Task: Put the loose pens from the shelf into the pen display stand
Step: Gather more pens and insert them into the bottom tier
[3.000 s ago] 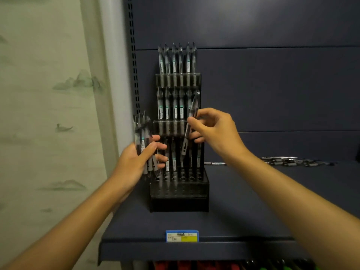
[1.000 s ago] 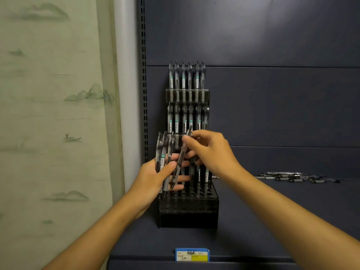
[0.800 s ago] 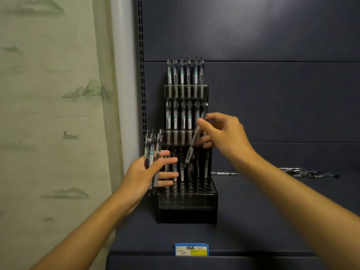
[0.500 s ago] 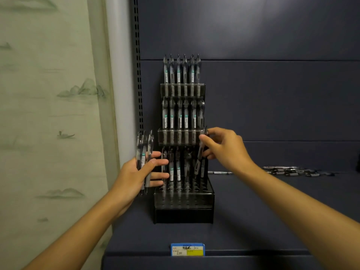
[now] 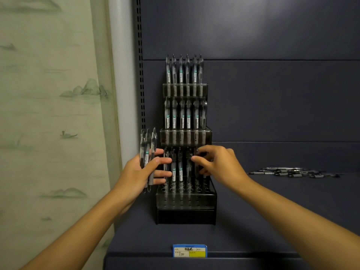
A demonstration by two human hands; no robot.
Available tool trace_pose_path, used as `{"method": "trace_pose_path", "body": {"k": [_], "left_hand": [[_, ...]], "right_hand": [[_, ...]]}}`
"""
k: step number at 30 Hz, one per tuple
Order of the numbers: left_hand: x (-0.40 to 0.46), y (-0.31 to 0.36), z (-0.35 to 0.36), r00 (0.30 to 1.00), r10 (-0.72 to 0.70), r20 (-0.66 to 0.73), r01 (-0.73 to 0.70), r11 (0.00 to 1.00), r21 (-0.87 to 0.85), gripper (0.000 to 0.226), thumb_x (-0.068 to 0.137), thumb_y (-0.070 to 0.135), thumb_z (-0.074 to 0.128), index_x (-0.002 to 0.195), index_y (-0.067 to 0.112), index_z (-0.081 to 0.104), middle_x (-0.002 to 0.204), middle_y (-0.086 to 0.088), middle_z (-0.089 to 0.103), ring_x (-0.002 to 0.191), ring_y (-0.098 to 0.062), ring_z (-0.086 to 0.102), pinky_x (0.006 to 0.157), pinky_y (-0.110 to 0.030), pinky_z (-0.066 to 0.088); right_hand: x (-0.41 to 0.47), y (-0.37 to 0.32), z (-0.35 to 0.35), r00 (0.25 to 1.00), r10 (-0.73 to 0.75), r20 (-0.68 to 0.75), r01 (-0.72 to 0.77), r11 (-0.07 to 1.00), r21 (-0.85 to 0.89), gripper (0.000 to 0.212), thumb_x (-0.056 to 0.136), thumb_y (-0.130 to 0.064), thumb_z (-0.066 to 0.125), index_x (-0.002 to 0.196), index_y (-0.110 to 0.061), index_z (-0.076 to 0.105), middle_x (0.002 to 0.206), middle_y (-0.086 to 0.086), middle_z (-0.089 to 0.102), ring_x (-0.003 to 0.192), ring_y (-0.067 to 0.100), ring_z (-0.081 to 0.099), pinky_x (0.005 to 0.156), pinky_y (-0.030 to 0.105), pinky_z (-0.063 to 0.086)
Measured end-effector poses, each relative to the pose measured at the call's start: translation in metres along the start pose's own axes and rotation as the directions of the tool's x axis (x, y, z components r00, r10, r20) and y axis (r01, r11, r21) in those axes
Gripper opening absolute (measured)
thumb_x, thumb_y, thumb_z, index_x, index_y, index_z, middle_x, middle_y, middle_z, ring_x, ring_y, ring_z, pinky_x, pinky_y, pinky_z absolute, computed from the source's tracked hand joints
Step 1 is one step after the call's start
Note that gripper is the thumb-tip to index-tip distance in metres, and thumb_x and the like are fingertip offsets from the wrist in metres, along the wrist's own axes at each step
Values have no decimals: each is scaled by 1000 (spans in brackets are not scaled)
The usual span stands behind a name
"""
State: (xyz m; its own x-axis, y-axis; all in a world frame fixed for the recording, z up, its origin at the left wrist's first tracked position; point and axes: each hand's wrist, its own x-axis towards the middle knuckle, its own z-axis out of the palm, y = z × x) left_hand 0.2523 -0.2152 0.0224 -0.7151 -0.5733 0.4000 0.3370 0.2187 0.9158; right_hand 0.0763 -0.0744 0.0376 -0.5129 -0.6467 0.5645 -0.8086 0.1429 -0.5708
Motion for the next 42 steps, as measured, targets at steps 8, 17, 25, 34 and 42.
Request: {"method": "trace_pose_path", "body": {"k": [8, 17, 25, 34, 42], "left_hand": [[-2, 4, 5, 999, 12, 33, -11, 1000, -7, 22, 99, 18, 51, 119, 20, 59, 107, -6, 74, 82, -25, 75, 64, -29, 60], [-3, 13, 27, 986, 21, 166, -15, 999, -34, 23, 99, 18, 49, 120, 21, 59, 103, -6, 75, 81, -28, 74, 62, -29, 60], [-5, 7, 39, 980, 15, 200, -19, 1000, 15, 21, 99, 19, 50, 118, 22, 59, 102, -4, 75, 83, -27, 74, 65, -30, 61], [0, 1, 31, 998, -35, 45, 40, 991, -130, 24, 100, 21, 48, 120, 15, 58, 105, -10, 74, 90, -29, 74, 70, -36, 63], [4, 0, 17, 998, -49, -37, 43, 987, -153, 24, 100, 22, 46, 119, 14, 57, 105, -12, 72, 82, -29, 74, 69, -38, 63]], "right_hand": [[-3, 5, -2, 999, 46, 21, -42, 981, -187, 42, 74, -62, 72, 85, -23, 65, 66, -4, 71, 61, 4, 69, 72, 36, 61], [2, -47, -18, 996, -76, 37, 63, 962, 266, 19, 89, -46, 66, 96, -29, 74, 87, -15, 74, 83, -4, 67, 74, 21, 53], [0, -52, -8, 996, -79, 36, 61, 932, 357, 15, 91, -37, 68, 97, -24, 73, 83, -9, 74, 80, 2, 69, 73, 26, 54], [8, -52, -31, 995, -26, -93, 67, 879, 472, 17, 96, -26, 64, 112, -21, 65, 90, -2, 75, 79, 10, 74, 65, 25, 59], [12, -26, -48, 987, 60, -146, 1, 923, 386, 26, 96, -25, 63, 121, -17, 65, 93, -4, 74, 76, 12, 74, 71, 30, 62]]}}
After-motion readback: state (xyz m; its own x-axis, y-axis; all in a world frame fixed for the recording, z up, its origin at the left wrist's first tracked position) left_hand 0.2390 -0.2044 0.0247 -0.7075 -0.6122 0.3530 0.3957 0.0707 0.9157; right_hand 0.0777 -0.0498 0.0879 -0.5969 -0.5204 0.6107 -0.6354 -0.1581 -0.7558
